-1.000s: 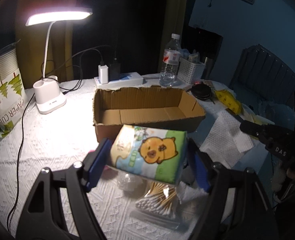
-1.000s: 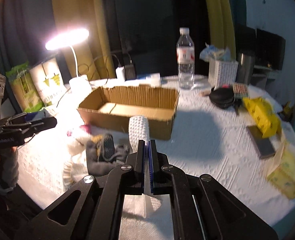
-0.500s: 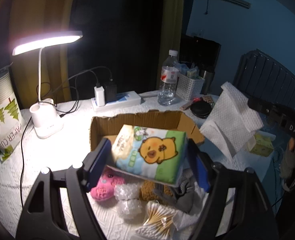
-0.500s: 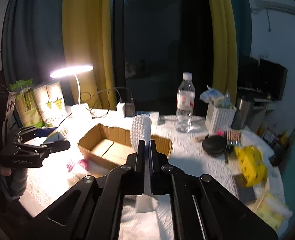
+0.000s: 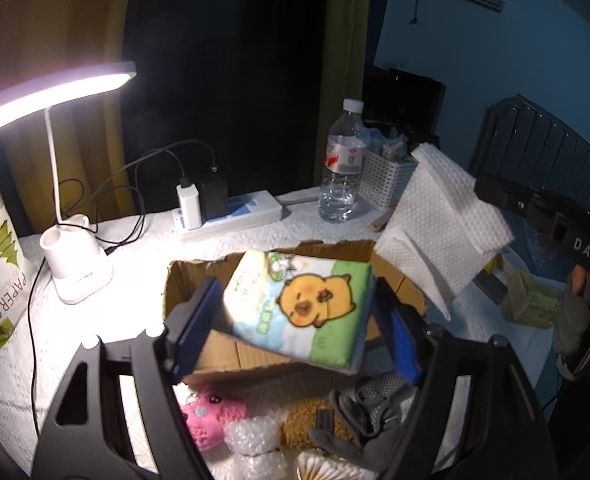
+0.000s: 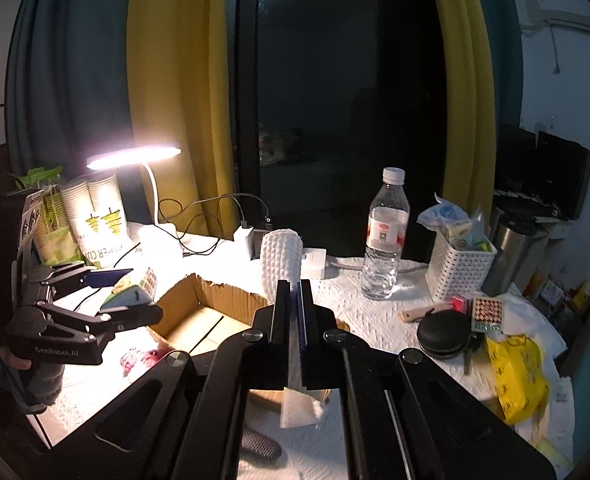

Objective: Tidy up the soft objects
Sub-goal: 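Carry the tissue pack and paper towel over the cardboard box with both tools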

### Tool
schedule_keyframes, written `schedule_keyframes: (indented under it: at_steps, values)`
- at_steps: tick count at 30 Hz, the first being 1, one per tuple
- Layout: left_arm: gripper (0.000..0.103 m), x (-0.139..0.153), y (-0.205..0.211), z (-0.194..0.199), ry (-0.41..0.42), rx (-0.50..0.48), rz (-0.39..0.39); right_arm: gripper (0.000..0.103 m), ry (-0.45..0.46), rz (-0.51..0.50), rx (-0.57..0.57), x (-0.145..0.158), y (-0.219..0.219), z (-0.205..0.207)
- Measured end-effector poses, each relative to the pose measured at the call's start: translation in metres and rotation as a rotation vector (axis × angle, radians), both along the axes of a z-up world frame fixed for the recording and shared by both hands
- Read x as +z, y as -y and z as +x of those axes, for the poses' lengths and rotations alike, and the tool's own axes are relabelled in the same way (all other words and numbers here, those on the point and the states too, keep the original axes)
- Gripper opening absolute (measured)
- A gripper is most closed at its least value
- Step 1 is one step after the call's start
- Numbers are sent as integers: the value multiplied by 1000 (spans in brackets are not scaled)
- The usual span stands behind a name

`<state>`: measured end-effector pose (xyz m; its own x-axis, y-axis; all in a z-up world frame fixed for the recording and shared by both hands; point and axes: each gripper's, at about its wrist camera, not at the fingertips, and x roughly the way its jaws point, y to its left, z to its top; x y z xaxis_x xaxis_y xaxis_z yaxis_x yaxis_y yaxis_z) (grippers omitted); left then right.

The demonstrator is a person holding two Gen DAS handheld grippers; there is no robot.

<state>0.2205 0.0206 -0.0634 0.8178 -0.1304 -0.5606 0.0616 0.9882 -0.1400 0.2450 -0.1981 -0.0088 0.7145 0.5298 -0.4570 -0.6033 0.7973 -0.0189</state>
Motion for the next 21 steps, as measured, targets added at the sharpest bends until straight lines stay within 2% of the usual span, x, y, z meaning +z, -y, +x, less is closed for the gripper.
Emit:
schedule_keyframes:
  at_steps: [7,16,21]
  values:
    - [76,-14,7,26,-42,0,0,4,-43,17,16,-20,-8,33]
    - [76,-37,23,60,-117,4,10,4,-183,0,-6,-84,-5,75]
    - [76,-48,36,75,-155,-1,22,4,-235,-10,-7,-107,-2,82]
